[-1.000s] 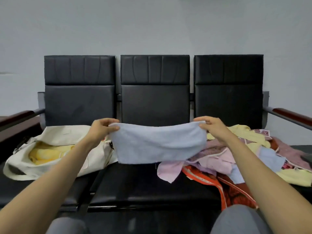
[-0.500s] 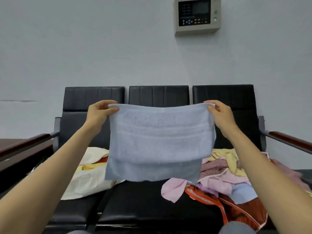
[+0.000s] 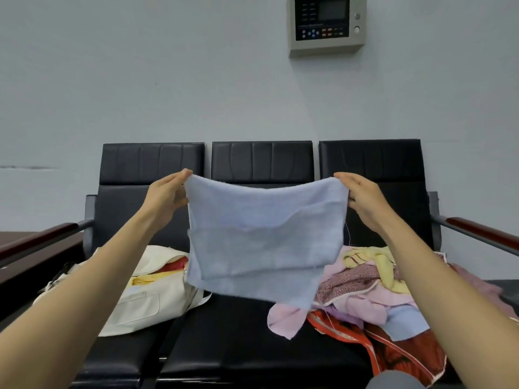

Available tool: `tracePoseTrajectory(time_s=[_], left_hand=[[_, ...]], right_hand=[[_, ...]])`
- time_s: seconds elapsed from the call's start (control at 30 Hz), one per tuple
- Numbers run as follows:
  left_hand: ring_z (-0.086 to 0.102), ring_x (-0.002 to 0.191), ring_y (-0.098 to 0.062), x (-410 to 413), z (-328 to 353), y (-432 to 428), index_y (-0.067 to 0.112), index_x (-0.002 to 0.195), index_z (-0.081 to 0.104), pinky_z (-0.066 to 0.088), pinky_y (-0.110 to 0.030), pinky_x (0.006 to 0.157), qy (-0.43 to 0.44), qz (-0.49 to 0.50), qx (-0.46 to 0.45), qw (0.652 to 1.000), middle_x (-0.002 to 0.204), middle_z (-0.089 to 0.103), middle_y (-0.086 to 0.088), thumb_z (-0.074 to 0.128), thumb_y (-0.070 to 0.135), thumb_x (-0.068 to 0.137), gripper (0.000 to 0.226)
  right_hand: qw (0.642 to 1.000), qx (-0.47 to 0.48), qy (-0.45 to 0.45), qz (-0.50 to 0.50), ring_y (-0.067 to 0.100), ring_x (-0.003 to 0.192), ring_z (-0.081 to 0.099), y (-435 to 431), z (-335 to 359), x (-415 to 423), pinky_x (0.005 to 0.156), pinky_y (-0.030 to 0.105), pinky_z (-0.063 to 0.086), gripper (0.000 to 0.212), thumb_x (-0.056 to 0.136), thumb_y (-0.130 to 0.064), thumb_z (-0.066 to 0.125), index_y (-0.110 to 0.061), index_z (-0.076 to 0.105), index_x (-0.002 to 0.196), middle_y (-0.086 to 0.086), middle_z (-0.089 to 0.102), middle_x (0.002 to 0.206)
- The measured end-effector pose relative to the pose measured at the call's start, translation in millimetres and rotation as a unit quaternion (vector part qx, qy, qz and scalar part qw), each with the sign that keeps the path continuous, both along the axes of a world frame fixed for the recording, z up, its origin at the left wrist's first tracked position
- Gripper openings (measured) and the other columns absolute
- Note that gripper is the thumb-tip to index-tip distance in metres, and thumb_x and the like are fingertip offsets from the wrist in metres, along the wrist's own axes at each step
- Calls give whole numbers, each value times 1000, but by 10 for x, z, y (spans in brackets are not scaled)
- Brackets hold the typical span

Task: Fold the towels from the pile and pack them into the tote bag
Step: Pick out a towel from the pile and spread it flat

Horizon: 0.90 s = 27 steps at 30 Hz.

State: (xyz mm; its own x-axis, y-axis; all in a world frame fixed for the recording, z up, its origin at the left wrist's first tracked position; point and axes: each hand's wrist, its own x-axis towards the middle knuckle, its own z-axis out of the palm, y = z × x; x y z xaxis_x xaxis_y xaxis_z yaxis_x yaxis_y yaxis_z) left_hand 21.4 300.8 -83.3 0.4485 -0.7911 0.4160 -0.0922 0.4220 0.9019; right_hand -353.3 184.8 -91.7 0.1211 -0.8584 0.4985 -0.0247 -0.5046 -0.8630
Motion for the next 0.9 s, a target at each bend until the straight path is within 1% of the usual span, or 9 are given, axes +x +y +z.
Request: tracePoseTrajectory(time_s=[0.13,0.23,0.37,0.5,0.57,0.67,0.73,0.83,0.9], left_hand=[[62,102,-18,43,76,-34,11,123,62,50,-26,84,-54,18,-6,998,114,64,-5,70,0,82,43],[61,100,-19,20,107,-56,14,107,70,48,-26,85,-174,119,15,978,105,67,-4,73,6,81,28],[59,91,-22,-25,107,-76,10,100,70,46,-29,78,-294,218,43,930,96,66,-9,69,15,87,15],[59,84,-21,-38,42,-135,8,99,56,54,-31,65,-200,179,90,959,102,60,-9,73,17,84,24],[62,78,-17,-69,16,-141,10,95,56,51,-26,58,-33,94,126,987,105,61,-11,72,19,85,21],[65,84,-15,-80,12,-122,13,103,61,53,-27,64,188,-32,126,974,106,65,-7,66,22,90,17],[63,95,-17,-46,0,-140,18,111,62,51,-33,71,167,-58,99,979,113,63,-5,64,11,90,22],[59,109,-24,-54,-36,-156,16,127,60,51,-34,81,30,-33,85,995,121,59,-6,66,-10,81,53],[60,109,-26,-61,-56,-185,12,119,65,50,-33,90,-22,3,92,996,118,63,-10,68,-11,78,47]], right_hand=[[1000,-11,27,-2,8,103,58,-57,86,-10,80,22,51,34,93,-11,59,-20,58,126,-11,60,108],[998,-16,47,-47,14,104,61,-106,134,29,89,30,53,29,92,-4,56,-17,64,117,-6,64,104],[987,-31,94,-128,14,97,56,-118,157,111,76,23,46,18,96,-10,52,-19,65,105,-2,61,104],[985,30,116,-126,15,94,55,-123,109,124,76,27,49,22,99,-10,45,-20,65,99,-1,59,103],[993,99,31,-59,14,89,58,-92,92,115,74,26,51,22,99,-8,45,-14,65,108,1,60,99],[969,180,-147,83,16,98,63,-59,85,63,78,27,54,24,96,-6,53,-9,61,118,5,64,106],[964,169,-158,128,17,104,62,-90,61,31,79,27,54,33,92,-1,57,-13,58,123,5,62,113],[974,139,-134,119,16,103,62,-123,23,53,76,25,57,43,89,9,55,-16,57,124,2,62,114],[977,137,-129,100,16,100,63,-146,9,82,78,24,57,41,90,11,51,-12,58,123,4,63,111]])
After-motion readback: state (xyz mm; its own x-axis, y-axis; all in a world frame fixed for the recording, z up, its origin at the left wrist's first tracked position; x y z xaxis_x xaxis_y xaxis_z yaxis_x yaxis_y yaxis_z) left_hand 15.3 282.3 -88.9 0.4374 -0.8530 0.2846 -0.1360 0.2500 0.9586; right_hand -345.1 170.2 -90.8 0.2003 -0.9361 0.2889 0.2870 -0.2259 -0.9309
